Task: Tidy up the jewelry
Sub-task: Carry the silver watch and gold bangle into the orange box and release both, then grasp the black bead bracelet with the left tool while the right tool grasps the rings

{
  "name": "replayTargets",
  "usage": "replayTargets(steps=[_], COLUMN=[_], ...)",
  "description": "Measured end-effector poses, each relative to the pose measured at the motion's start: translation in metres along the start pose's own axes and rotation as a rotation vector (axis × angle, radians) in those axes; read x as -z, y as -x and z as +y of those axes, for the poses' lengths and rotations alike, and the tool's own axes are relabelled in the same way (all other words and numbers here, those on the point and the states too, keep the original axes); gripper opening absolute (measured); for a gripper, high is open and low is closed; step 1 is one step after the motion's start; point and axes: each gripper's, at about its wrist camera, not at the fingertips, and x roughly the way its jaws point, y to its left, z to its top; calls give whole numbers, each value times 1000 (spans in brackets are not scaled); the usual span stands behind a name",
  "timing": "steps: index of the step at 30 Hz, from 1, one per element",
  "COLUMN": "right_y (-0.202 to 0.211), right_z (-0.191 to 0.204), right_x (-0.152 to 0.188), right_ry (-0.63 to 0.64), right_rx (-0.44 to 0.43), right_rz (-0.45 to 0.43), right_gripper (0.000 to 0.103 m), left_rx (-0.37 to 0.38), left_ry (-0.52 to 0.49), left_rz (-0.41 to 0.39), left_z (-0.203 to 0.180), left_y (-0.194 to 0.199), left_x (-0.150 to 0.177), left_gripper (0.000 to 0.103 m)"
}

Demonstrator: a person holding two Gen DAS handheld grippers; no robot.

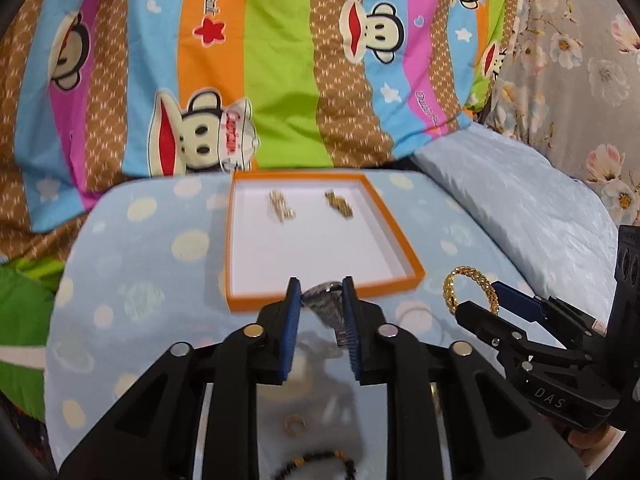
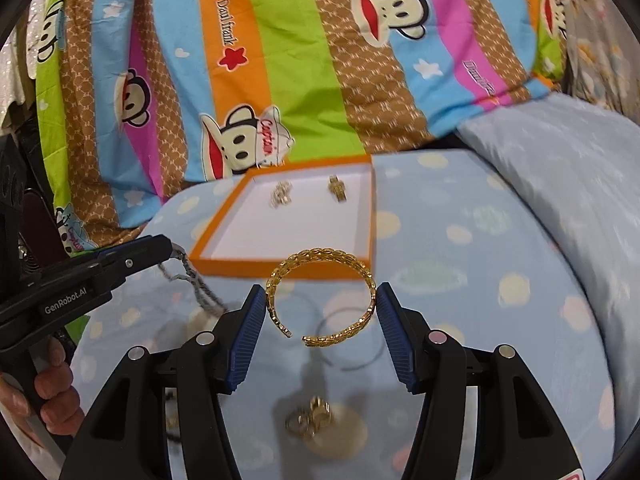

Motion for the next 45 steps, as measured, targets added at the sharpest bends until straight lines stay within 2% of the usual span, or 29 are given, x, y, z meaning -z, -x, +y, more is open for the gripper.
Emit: replayTargets(steps=[6,7,11,16,21,23,24,25,26,30,32,34,37,45], right_y=[-39,-48,-86,-129,-155,-158,-157,-154,-147,-113,-92,-68,-36,17], right_z=[4,4,2,3,-1,-2,-3,-3,-4,-7,-10,-14,-22,-41], right_x=[-45,-51,-66,-63,-52,-49,-48,-48,-47,-48,-43,-32,-9,60], right_ry=[16,14,8,27,43,48,45,40,32,8,-5,-21,-48,-120], right_rx=[-24,-29,-31,-18,-5,7,-2,-2,-1,-15,-16,-20,-9,51], right_rz=[-11,-7,24,94,151,154,151,146,133,77,57,44,33,46], right_gripper=[56,56,56,56,58,61,61,61,61,64,66,66,66,66], left_rx=[-35,-38,-58,-78,-99,-108,-112,-114,-120,-135,-127,-124,-123,-111], left_ry=[10,9,5,39,55,64,71,73,73,69,88,99,107,132], left_rz=[-50,-59,-72,-8,26,30,29,24,15,1,4,5,18,98], left_z=[9,10,15,28,39,43,46,47,48,51,55,56,57,57], left_y=[-28,-33,-58,-96,-103,-101,-97,-93,-89,-67,-51,-38,-19,11], left_x=[-46,-52,-71,-71,-57,-51,-48,-45,-42,-30,-19,-7,18,88], left_gripper=[14,0,0,0,4,20,26,38,43,46,54,55,59,59])
